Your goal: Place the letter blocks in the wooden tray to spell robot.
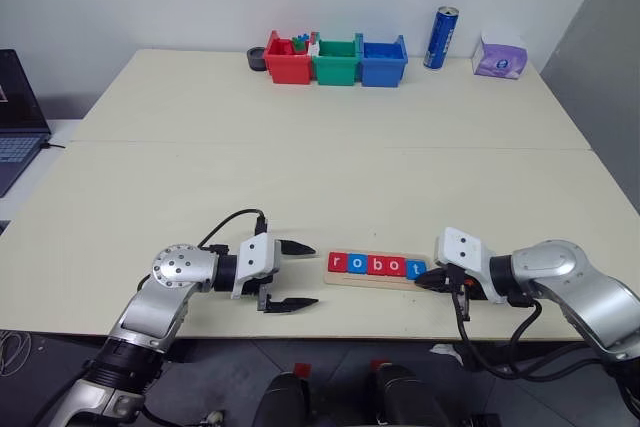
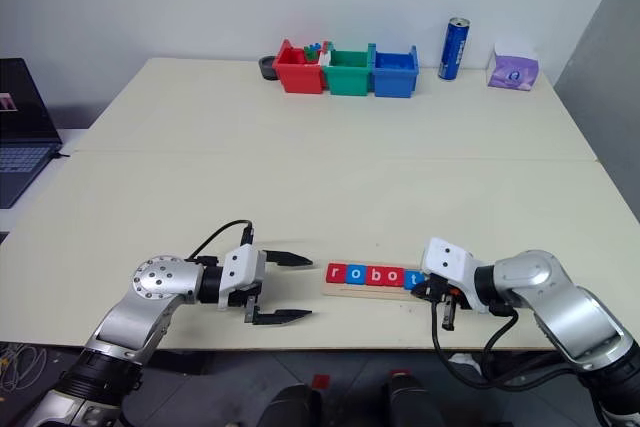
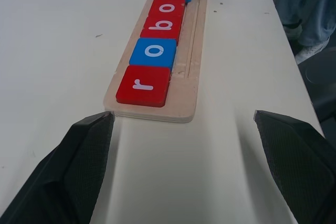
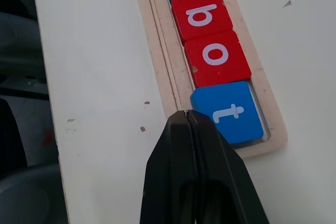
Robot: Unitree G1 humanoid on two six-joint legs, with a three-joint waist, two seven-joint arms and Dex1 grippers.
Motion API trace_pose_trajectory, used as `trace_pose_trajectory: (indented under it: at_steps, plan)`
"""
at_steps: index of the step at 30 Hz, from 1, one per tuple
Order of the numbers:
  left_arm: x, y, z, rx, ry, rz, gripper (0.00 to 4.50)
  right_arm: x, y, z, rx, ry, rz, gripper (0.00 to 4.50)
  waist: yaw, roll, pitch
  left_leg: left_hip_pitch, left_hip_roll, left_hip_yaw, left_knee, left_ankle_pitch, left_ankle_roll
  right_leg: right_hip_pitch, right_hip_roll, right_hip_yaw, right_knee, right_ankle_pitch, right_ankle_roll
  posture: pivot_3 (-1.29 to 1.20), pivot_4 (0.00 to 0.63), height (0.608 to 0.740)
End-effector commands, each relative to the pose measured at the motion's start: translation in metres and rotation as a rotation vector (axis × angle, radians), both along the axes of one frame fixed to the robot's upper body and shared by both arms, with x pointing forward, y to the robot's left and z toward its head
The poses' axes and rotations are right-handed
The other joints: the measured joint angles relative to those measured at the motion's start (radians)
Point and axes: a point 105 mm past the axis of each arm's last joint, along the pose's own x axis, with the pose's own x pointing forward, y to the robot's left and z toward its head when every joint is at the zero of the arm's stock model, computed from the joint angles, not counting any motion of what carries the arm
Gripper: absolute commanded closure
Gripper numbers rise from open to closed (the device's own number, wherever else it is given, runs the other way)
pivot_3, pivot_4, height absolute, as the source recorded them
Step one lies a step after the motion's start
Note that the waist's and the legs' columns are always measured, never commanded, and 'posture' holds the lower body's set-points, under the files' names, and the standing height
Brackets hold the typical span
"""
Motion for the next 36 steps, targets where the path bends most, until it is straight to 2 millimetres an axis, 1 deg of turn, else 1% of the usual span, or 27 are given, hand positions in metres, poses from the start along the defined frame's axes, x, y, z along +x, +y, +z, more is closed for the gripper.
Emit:
trace_pose_trajectory:
  at_steps: [1,11,14,18,22,25,26,27,28,32,36]
  plan:
    - [0.000,-0.001,0.003,-0.002,-0.026,-0.015,0.00,0.005,0.002,0.007,-0.004,-0.038,0.011,4.46,0.000,0.000,0.000,0.000,0.000,0.000,0.000,0.000,0.000,0.000,0.000,0.000,0.000,0.000,0.000,0.00,0.150,0.740]
    - [-0.001,-0.001,0.004,-0.006,-0.025,-0.013,0.00,0.011,0.003,0.006,-0.017,-0.074,0.005,4.46,0.000,0.000,0.000,0.000,0.000,0.000,0.000,0.000,0.000,0.000,0.000,0.000,0.000,0.000,0.000,0.00,0.150,0.740]
    - [-0.001,-0.002,0.006,-0.009,-0.025,-0.013,0.00,0.009,0.006,0.007,-0.004,-0.069,0.017,4.46,0.000,0.000,0.000,0.000,0.000,0.000,0.000,0.000,0.000,0.000,0.000,0.000,0.000,0.000,0.000,0.00,0.150,0.740]
    - [0.001,-0.002,0.010,-0.031,-0.023,0.004,0.00,0.003,0.008,0.018,0.033,-0.059,0.045,4.46,0.000,0.000,0.000,0.000,0.000,0.000,0.000,0.000,0.000,0.000,0.000,0.000,0.000,0.000,0.000,0.00,0.150,0.740]
    - [0.002,0.002,0.015,-0.037,0.006,0.040,0.00,-0.003,0.001,0.036,0.071,-0.069,0.069,4.46,0.000,0.000,0.000,0.000,0.000,-0.001,0.000,0.000,0.000,0.000,0.000,0.000,0.000,0.000,0.000,0.00,0.150,0.740]
    - [0.004,0.006,0.020,-0.036,0.020,0.063,0.00,-0.010,-0.007,0.044,0.090,-0.047,0.079,3.92,0.000,0.000,0.000,0.000,0.000,-0.001,0.000,0.000,0.000,0.000,0.000,0.000,0.000,0.000,0.000,0.00,0.150,0.740]
    - [0.004,0.007,0.022,-0.035,0.018,0.071,0.00,-0.012,-0.009,0.045,0.093,-0.040,0.080,3.64,0.000,0.000,0.000,0.000,0.000,-0.001,0.000,0.000,0.000,0.000,0.000,-0.001,0.000,0.000,0.000,0.00,0.150,0.740]
    - [0.005,0.009,0.022,-0.019,0.012,0.084,0.00,-0.013,-0.011,0.047,0.096,-0.032,0.080,3.19,0.000,0.000,0.000,0.000,0.000,-0.001,0.000,0.000,0.000,0.000,0.000,-0.001,0.000,0.000,0.000,0.00,0.150,0.740]
    - [0.005,0.009,0.022,-0.005,0.011,0.088,0.00,-0.015,-0.013,0.047,0.099,-0.024,0.080,2.90,0.000,0.000,0.000,0.000,0.000,0.000,0.000,0.000,0.000,0.000,0.000,-0.001,0.000,0.000,0.000,0.00,0.150,0.740]
    - [0.001,0.010,0.027,0.006,0.006,0.051,0.00,-0.022,-0.016,0.055,0.127,0.009,0.092,1.49,0.000,0.000,0.000,0.000,0.000,0.000,0.000,0.000,0.000,0.000,0.000,0.000,0.000,0.000,0.000,0.00,0.150,0.740]
    - [0.003,0.009,0.036,-0.014,0.002,0.045,0.00,-0.020,-0.019,0.065,0.154,-0.011,0.084,0.06,0.000,0.000,0.000,0.000,0.000,0.000,0.000,0.000,0.000,0.000,0.000,0.000,0.000,0.000,0.000,0.00,0.150,0.740]
